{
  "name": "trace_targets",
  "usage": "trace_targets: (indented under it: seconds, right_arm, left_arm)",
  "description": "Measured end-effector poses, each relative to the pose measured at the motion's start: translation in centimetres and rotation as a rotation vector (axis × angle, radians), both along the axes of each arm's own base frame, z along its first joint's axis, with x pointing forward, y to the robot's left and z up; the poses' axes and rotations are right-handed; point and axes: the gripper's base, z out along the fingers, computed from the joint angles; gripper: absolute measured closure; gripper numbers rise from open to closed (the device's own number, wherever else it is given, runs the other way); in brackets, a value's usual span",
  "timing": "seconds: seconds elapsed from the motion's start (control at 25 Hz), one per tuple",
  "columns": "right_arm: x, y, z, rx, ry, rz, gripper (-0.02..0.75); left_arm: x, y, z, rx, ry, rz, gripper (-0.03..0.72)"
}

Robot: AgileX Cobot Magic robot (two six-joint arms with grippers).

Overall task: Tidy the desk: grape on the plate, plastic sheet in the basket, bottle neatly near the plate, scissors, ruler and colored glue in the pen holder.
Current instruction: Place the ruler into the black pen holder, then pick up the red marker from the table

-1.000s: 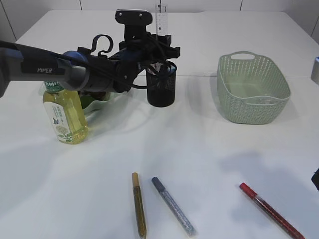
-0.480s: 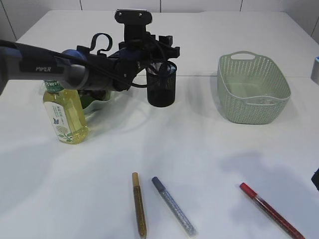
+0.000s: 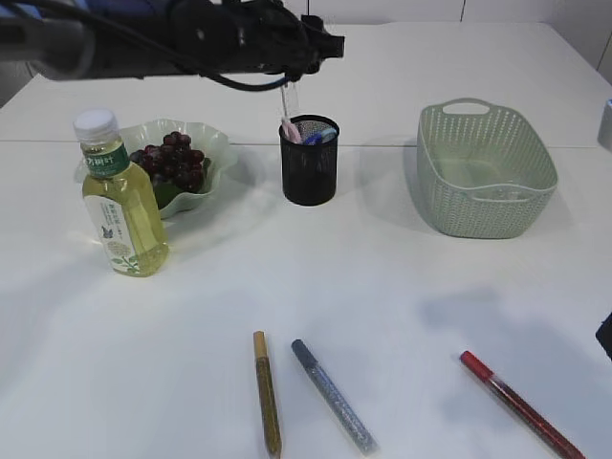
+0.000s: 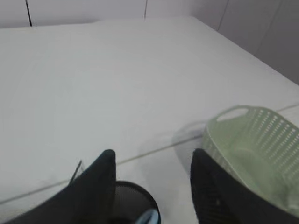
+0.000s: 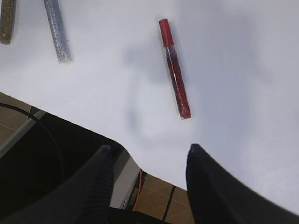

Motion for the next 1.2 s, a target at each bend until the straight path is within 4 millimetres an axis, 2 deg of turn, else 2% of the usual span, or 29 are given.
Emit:
trace_targets:
  seconds: [0.24, 0.36, 0.72, 0.92, 1.2]
  right_arm:
    - [0.2, 0.1, 0.6, 0.009, -0.021, 0.0, 0.334]
    - [0.2, 0.1, 0.8, 0.014, -0.023, 0.0, 0.334]
    - [0.1, 0.5, 0.8, 0.058, -0.005, -0.002, 0.334]
    - [0.0, 0.8, 0.8, 0.089, 0.008, -0.004, 0.334]
    - [0.0, 0.7, 0.8, 0.077, 0.005, -0.004, 0.334]
  left_arm:
    - [-3.8, 1.6, 4.9, 0.161, 0.181, -0.092, 0.305]
    - [-6.0, 2.8, 6.7, 0.254, 0.286, -0.122, 0.305]
    - [-12.7, 7.1, 11.5, 0.335, 0.655, -0.017, 0.305]
    - [-14.6, 8.8, 13.5, 0.377, 0.668, 0.019, 0.301]
    - [-17.0, 10.0, 16.2, 0.299, 0.628, 0.032, 0.262]
